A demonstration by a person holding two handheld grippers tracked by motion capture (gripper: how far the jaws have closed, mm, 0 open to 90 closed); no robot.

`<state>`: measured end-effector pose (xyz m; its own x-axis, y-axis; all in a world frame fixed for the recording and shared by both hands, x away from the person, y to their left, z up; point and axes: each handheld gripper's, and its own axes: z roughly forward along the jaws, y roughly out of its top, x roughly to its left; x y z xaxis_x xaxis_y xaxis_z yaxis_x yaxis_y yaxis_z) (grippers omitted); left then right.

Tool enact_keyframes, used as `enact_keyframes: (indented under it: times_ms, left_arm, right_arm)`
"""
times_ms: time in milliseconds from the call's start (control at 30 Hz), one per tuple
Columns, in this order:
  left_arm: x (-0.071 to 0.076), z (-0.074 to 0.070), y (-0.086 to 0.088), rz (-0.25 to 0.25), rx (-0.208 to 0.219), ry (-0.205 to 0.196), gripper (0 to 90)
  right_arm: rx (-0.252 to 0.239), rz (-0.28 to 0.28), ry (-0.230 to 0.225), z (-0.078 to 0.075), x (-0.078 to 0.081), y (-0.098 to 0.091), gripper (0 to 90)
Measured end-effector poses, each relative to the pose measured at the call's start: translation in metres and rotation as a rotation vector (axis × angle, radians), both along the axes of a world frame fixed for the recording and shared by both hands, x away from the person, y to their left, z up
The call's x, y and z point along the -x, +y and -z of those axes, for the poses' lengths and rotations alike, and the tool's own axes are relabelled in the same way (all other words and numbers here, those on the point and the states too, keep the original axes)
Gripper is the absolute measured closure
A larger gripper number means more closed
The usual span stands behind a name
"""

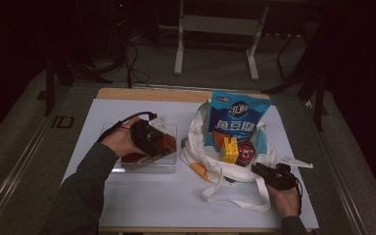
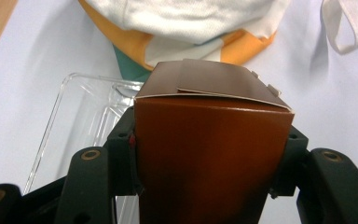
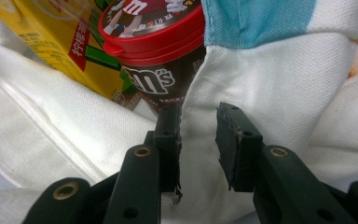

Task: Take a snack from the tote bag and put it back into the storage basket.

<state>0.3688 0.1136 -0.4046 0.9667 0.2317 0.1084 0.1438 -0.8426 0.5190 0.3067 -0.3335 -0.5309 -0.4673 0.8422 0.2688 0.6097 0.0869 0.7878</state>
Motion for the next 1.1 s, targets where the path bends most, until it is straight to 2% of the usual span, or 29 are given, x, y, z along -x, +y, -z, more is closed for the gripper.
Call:
enact_keyframes:
  times_ms: [100, 333, 500, 833, 900, 1000, 1100]
  left_arm:
    - [0.001, 0.002, -0.003, 0.005, -0.095, -0.001, 43.2]
    - [0.001, 0.003, -0.001, 0.004, -0.11, 0.003, 43.2]
    - [0.002, 0.009, -0.001, 0.003, -0.215, 0.004, 43.3]
    - [0.0, 0.007, 0.009, -0.023, -0.222, 0.021, 42.9]
    - [-0.001, 0.008, 0.009, -0.026, -0.208, 0.044, 42.0]
    - [-0.003, 0.012, 0.008, -0.028, -0.174, 0.134, 38.7]
    - [-0.004, 0.017, 0.007, -0.028, -0.165, 0.158, 37.1]
  right_arm:
    - [0.0, 0.001, 0.0, 0.0, 0.0, 0.0, 70.0]
    - [0.001, 0.001, -0.002, 0.0, 0.0, 0.0, 69.9]
    - [0.0, 0.0, -0.001, 0.0, 0.0, 0.0, 70.0]
    - [0.0, 0.001, -0.001, 0.0, 0.0, 0.0, 69.9]
    - [0.0, 0.001, -0.001, 0.0, 0.0, 0.0, 70.0]
    - [0.002, -0.001, -0.002, 0.0, 0.0, 0.0, 69.9]
    - [0.003, 0.0, -0.002, 0.0, 0.0, 0.0, 69.9]
